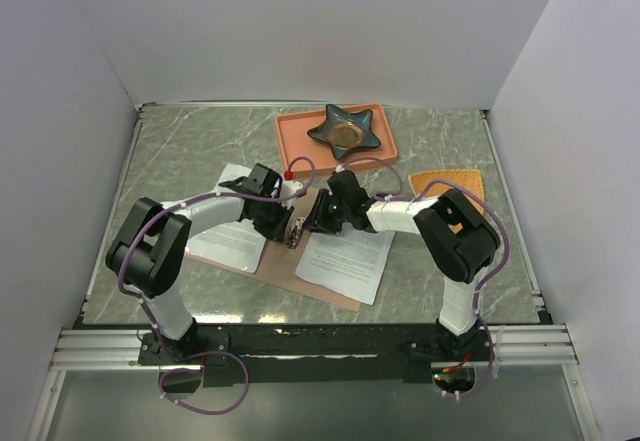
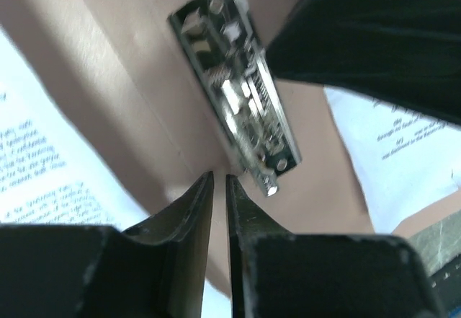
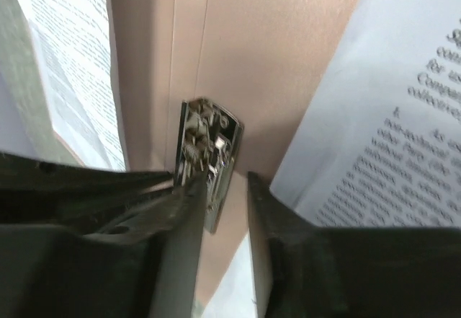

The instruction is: Put the files into the folder

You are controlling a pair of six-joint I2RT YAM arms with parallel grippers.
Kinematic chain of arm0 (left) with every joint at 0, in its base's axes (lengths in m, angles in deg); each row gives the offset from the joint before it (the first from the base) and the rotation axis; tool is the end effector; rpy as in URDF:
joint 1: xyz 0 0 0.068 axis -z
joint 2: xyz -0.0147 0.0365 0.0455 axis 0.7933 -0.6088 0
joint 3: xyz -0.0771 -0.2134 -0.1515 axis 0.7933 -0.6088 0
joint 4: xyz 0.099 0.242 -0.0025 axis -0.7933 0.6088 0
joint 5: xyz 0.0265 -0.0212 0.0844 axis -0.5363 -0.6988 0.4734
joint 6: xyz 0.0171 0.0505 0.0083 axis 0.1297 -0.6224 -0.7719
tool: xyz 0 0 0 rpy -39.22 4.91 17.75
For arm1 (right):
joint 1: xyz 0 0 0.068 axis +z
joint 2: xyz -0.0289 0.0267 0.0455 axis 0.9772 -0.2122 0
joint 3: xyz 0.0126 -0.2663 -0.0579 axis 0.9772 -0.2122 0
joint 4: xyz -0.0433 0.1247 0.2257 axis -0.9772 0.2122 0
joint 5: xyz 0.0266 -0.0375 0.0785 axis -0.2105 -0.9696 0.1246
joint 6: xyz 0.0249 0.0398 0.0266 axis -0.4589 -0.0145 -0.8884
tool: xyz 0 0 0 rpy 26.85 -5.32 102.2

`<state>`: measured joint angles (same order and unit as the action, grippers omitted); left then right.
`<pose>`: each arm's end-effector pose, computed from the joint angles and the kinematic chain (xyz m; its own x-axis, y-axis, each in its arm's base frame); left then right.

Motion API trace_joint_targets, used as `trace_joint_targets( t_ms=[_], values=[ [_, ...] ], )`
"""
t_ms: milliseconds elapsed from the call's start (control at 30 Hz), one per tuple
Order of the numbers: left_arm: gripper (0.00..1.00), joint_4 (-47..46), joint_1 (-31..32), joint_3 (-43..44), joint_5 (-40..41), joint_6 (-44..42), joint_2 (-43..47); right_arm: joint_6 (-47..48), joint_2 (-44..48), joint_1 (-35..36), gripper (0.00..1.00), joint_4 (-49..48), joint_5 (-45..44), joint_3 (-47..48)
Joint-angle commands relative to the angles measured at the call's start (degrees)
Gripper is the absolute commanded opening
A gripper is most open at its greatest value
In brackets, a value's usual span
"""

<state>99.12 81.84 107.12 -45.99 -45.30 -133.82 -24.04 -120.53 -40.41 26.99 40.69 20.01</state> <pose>0.2842 -0.1718 0.1617 -0.7314 0.5050 -0.4583 0.6457 0.7289 -0.2274 0.2965 0.2371 0.1365 -0.9169 0.2539 -0.3080 -0.0160 0.7476 0.6639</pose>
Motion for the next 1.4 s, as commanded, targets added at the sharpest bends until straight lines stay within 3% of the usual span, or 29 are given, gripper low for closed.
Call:
trace_joint_targets(
  t_ms=[0, 300, 533, 833, 1367],
  values=[
    [0.21, 5.1, -2.0, 1.9, -0.6, -1.2, 4.1, 7.3, 4.0, -0.3, 0.41, 7.8, -0.3, 1.5],
    [0.4, 10.1, -4.1, 3.4, -6.1, -1.6, 9.5, 4.0, 6.3, 2.6, 0.27, 6.7, 1.1, -0.5],
    [0.34, 10.0, -3.1, 3.3, -8.7, -1.5, 7.1, 2.9, 3.6, 6.0, 0.27, 6.7, 1.1, 2.3],
    [0.15, 7.4, -2.1, 2.1, -9.3, -1.4, 5.4, 0.9, 0.8, 6.6, 0.26, 6.4, 0.9, 1.7],
    [0.27, 5.6, -1.9, 1.6, -10.9, -1.0, 2.0, -1.3, -1.7, 6.5, 0.2, 3.2, 0.7, 0.7]
  ],
)
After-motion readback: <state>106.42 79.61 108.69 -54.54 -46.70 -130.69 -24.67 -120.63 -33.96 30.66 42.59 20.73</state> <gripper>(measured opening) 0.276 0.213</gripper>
